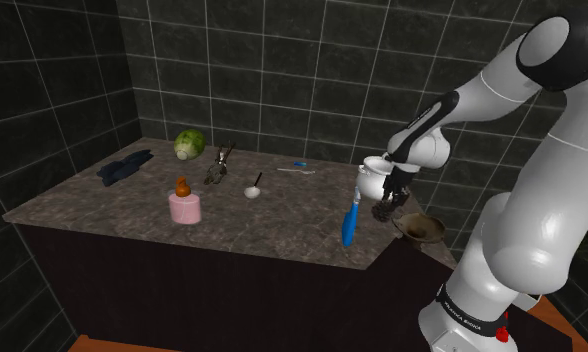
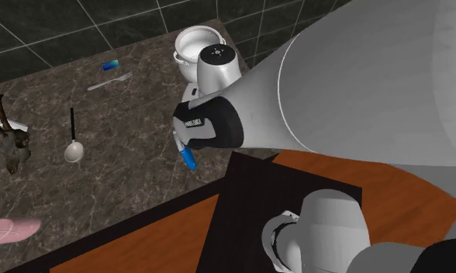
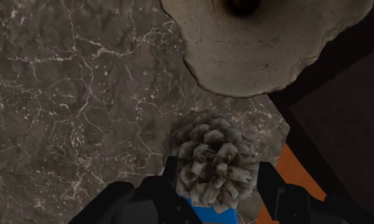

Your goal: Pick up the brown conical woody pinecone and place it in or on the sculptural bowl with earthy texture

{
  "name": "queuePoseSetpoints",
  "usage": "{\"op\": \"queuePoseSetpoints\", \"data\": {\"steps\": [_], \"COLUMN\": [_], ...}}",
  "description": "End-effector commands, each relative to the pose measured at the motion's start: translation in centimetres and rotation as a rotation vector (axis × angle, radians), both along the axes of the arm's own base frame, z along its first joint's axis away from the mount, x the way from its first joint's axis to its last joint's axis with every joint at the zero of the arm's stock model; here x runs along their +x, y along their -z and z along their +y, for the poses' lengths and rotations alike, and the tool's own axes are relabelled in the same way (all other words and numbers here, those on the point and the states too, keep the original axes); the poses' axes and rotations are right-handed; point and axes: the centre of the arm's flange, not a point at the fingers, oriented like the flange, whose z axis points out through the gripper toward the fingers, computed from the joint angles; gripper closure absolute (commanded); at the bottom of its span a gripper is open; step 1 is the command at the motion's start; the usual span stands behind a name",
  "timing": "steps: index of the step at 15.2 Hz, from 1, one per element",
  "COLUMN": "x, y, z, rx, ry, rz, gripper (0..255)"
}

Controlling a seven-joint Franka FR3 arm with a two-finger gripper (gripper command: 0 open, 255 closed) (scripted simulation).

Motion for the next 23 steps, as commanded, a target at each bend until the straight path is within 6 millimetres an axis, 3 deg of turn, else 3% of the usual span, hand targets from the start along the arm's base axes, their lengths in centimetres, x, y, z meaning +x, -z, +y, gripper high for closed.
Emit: {"op": "queuePoseSetpoints", "data": {"steps": [1,16,23], "x": [0.0,0.0,-7.2], "y": [-1.1,-9.0,-11.0], "z": [0.0,0.0,-5.4], "rx": [-0.002,-0.002,-0.002], "ry": [0.0,0.0,0.0], "rz": [0.001,0.001,0.001], "gripper": [255,255,255]}}
